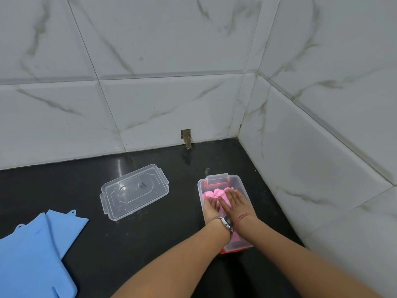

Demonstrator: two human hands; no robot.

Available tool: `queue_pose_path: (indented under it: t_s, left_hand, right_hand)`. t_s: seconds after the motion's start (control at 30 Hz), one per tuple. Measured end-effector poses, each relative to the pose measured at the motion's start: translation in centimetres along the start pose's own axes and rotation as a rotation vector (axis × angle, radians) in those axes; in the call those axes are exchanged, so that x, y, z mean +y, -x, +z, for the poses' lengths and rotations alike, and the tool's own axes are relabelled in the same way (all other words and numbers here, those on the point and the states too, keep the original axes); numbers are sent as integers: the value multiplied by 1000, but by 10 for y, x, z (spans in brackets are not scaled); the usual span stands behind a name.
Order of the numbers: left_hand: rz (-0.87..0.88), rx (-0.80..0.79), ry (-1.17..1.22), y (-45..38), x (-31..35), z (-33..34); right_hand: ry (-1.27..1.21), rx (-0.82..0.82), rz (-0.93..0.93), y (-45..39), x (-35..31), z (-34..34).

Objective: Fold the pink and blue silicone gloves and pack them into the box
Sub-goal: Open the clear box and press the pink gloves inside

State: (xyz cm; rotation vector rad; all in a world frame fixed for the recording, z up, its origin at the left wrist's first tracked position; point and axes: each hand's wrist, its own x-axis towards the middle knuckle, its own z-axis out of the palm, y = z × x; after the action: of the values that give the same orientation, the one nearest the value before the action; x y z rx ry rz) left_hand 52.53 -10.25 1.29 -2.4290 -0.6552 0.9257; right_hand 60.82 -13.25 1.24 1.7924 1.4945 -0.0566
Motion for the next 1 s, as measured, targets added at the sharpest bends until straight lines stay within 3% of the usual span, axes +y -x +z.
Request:
queue_pose_path:
  t_s: [0.07,0.13,0.2,0.27,0.53,0.7,0.83,0.93,1.0]
  left_hand:
    - [132,-107,-87,-8,3,4]
    - [288,-138,-336,-12,0,3]
    - [89,-179,-122,-7,1,-1]
    - [-26,-106,49,-3,-5,-6]
    - [-1,187,428,40,-23,-7]
    - [12,396,684,83,-55,29]
    - [-203,460,872,121,-87,100]
    - [-438,357,928,156,-106,178]
    - [-578,252,957,181,-112,229]
  right_hand:
    - [19,-37,-7,-2,1,-2]
    - [25,-54,-12,-4,0,-4]
    - [31,-54,-15,-3,1,-6]
    - [35,-44,-14,-2,1,-6]
    - [-17,-13,-64,8,6,-15]
    - [-126,48,-84,14,7,-32]
    - [-61,82,-88,27,8,-69]
    - [1,73,-40,32,-2,-104]
    - [-27,150,-34,36,-17,-135]
